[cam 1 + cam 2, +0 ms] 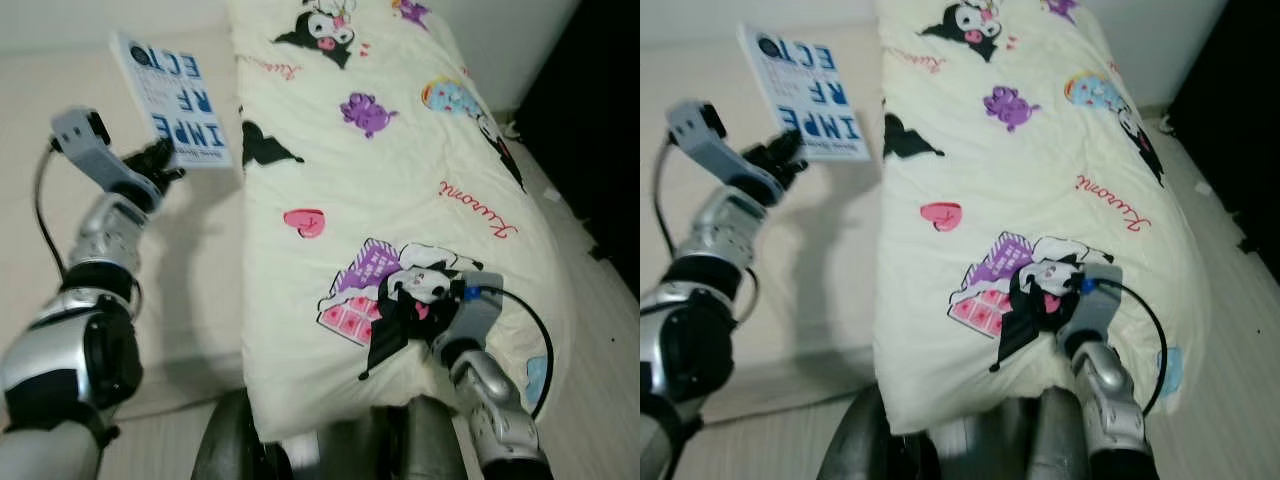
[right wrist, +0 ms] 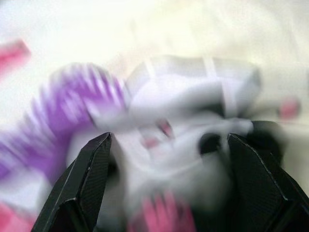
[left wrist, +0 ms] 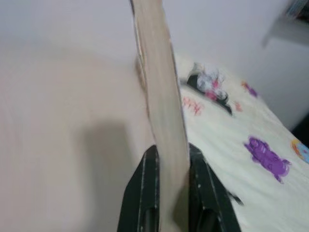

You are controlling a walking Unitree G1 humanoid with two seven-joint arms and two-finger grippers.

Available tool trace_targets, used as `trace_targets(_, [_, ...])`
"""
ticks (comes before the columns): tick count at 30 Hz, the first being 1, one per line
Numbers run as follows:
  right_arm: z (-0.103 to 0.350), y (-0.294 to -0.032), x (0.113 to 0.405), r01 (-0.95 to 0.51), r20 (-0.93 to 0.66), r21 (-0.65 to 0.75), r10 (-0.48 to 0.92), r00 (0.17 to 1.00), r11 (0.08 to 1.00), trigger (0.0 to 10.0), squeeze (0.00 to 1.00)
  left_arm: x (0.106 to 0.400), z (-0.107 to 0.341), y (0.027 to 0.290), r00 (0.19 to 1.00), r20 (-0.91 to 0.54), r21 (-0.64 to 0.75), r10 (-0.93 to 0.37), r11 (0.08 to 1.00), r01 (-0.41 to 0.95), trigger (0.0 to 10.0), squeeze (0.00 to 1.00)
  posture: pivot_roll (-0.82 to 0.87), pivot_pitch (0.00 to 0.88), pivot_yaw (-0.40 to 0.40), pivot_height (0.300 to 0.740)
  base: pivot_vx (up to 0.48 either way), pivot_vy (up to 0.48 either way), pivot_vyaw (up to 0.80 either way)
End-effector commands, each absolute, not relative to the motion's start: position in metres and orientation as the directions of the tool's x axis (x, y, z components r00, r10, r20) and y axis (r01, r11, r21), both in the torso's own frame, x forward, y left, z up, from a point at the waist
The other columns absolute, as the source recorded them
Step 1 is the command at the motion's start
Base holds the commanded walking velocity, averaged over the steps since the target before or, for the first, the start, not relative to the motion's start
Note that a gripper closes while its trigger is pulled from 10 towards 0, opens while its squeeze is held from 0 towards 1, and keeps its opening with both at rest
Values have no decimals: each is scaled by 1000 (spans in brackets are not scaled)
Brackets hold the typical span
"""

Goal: Clean up the room

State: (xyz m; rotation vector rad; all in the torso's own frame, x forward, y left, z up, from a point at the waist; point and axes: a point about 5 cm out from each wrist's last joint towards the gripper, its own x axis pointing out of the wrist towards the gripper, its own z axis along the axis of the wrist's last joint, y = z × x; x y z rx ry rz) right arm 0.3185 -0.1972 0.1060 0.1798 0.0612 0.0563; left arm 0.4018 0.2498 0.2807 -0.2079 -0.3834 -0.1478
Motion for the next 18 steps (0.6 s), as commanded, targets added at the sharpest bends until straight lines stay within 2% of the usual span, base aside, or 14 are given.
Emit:
trace_targets(1, [113, -199, 321, -67, -10, 196, 71, 997, 978, 10000, 0, 397, 311, 247, 862, 463, 23, -209, 974, 224, 0, 0, -24, 120, 66, 591, 0, 0, 0])
trace_targets(2, [113, -199, 321, -67, -10, 196, 71, 997, 978, 10000, 0, 397, 311, 247, 862, 463, 23, -209, 974, 224, 0, 0, -24, 120, 66, 591, 0, 0, 0])
trace_targets(3, [133, -206, 327, -107, 70, 208, 94, 993, 972, 10000, 0, 395, 321, 230, 818, 406, 297, -408, 905, 305, 0, 0, -19, 69, 64, 591, 0, 0, 0])
trace_targets(4, [133, -206, 327, -107, 70, 208, 94, 993, 972, 10000, 0, 395, 321, 230, 818, 406, 297, -408, 905, 305, 0, 0, -19, 69, 64, 591, 0, 0, 0])
trace_targets(7, [162, -218, 329, -174, 194, 247, 127, 973, 953, 10000, 0, 391, 321, 217, 767, 307, 476, -563, 789, 389, 0, 0, -29, 41, 65, 591, 0, 0, 0])
trace_targets(8, [162, -218, 329, -174, 194, 247, 127, 973, 953, 10000, 0, 391, 321, 217, 767, 307, 476, -563, 789, 389, 0, 0, -29, 41, 65, 591, 0, 0, 0])
trace_targets(10, [188, -225, 323, -289, 306, 259, 205, 930, 922, 10000, 0, 388, 318, 214, 729, 220, 552, -648, 699, 455, 0, 0, -36, 28, 66, 591, 0, 0, 0])
trace_targets(11, [188, -225, 323, -289, 306, 259, 205, 930, 922, 10000, 0, 388, 318, 214, 729, 220, 552, -648, 699, 455, 0, 0, -36, 28, 66, 591, 0, 0, 0])
trace_targets(12, [208, -229, 312, -388, 355, 164, 313, 881, 907, 10000, 0, 386, 315, 213, 708, 118, 614, -696, 612, 499, 0, 0, -42, 20, 68, 591, 0, 0, 0])
trace_targets(13, [217, -232, 305, -433, 371, 98, 370, 852, 896, 10000, 0, 385, 314, 212, 695, 72, 638, -716, 568, 519, 0, 0, -42, 13, 69, 591, 0, 0, 0])
trace_targets(14, [217, -232, 305, -433, 371, 98, 370, 852, 896, 10000, 0, 385, 314, 212, 695, 72, 638, -716, 568, 519, 0, 0, -42, 13, 69, 591, 0, 0, 0])
trace_targets(16, [227, -235, 294, -484, 387, 40, 433, 814, 874, 10000, 0, 383, 312, 212, 671, 23, 656, -741, 518, 549, 0, 0, -42, 13, 69, 591, 0, 0, 0])
trace_targets(17, [240, -238, 280, -538, 373, -46, 514, 773, 842, 10000, 0, 380, 310, 210, 646, -28, 677, -763, 461, 574, 0, 0, -43, 9, 73, 591, 0, 0, 0])
trace_targets(18, [240, -238, 280, -538, 373, -46, 514, 773, 842, 10000, 0, 380, 310, 210, 646, -28, 677, -763, 461, 574, 0, 0, -43, 9, 73, 591, 0, 0, 0])
